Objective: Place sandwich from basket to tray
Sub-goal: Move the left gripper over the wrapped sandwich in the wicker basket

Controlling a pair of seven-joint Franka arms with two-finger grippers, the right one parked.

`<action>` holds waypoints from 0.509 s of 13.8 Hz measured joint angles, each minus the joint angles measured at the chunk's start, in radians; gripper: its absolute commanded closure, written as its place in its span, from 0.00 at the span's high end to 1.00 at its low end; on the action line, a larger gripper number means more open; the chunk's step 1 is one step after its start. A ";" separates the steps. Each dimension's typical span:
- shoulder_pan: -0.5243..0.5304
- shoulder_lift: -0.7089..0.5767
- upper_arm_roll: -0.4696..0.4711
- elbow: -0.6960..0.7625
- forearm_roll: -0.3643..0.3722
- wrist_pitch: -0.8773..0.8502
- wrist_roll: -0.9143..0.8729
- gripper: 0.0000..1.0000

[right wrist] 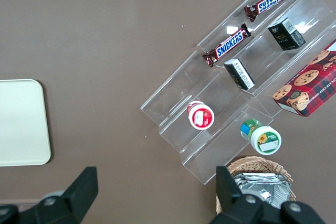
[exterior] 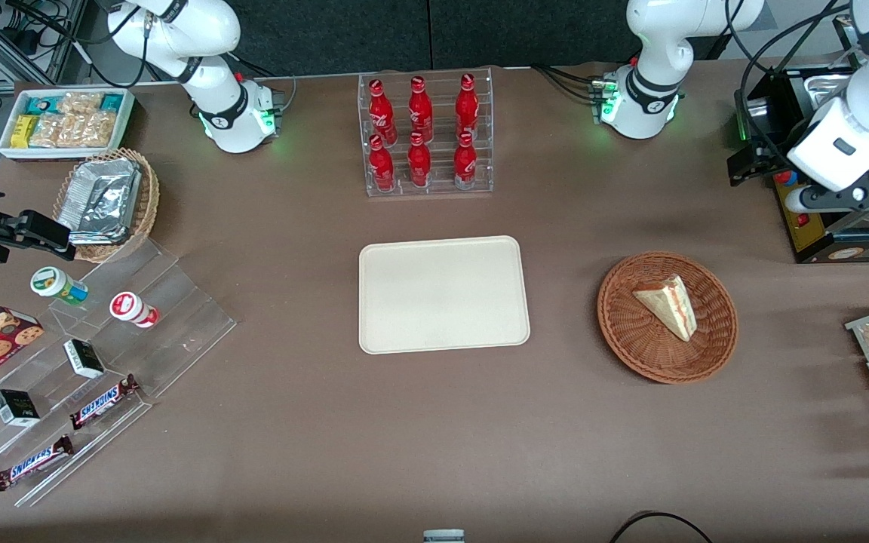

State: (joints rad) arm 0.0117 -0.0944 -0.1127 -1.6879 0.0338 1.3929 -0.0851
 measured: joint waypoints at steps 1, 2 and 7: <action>0.000 -0.001 0.000 0.001 0.000 0.001 0.000 1.00; 0.000 -0.002 0.000 0.002 0.000 0.005 0.000 1.00; 0.008 0.007 0.003 -0.124 0.001 0.138 0.000 1.00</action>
State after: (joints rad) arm 0.0199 -0.0878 -0.1094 -1.8123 0.0345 1.5308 -0.0850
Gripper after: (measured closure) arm 0.000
